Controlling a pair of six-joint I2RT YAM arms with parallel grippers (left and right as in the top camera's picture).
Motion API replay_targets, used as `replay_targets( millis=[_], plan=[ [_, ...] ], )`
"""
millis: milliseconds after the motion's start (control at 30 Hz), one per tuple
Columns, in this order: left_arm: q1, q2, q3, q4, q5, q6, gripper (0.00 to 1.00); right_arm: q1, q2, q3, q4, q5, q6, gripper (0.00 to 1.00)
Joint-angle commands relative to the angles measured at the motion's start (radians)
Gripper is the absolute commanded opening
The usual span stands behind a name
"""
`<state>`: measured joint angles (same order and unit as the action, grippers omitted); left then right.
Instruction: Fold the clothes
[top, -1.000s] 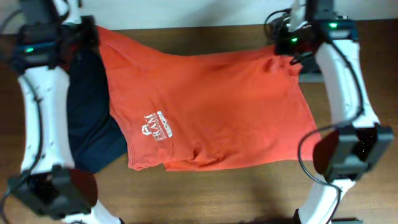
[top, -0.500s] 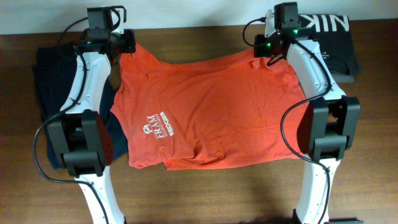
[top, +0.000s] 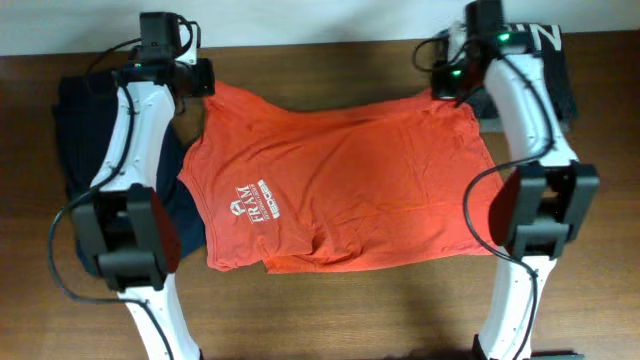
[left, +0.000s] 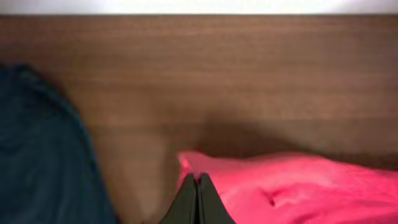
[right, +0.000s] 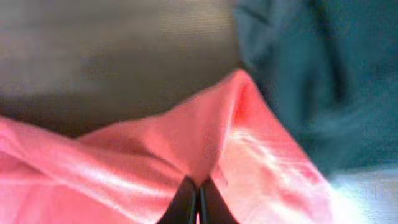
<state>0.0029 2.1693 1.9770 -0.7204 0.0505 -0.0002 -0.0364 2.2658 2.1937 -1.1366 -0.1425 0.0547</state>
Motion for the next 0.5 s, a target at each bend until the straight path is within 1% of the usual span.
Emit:
replay_targets(
  millis=[0, 33, 67, 133, 233, 467],
  plan=[
    [0.005, -0.159, 0.041, -0.113, -0.006, 0.001, 0.01, -0.062, -0.078, 0.1, -0.118, -0.026, -0.052, 0.04],
    [0.005, -0.168, 0.041, -0.135, -0.006, 0.001, 0.01, -0.071, -0.078, 0.103, -0.143, -0.036, -0.056, 0.04],
    [0.005, -0.184, 0.041, -0.2, -0.006, 0.001, 0.01, -0.082, -0.078, 0.103, -0.186, -0.046, -0.072, 0.04],
    [0.005, -0.186, 0.041, -0.269, -0.006, 0.001, 0.01, -0.09, -0.076, 0.098, -0.245, -0.048, -0.105, 0.04],
    [0.005, -0.185, 0.021, -0.354, -0.006, 0.001, 0.01, -0.091, -0.066, 0.095, -0.297, -0.039, -0.13, 0.04],
    [-0.001, -0.185, -0.098, -0.445, 0.032, 0.0, 0.01, -0.108, -0.058, 0.093, -0.385, -0.018, -0.13, 0.04]
  ],
)
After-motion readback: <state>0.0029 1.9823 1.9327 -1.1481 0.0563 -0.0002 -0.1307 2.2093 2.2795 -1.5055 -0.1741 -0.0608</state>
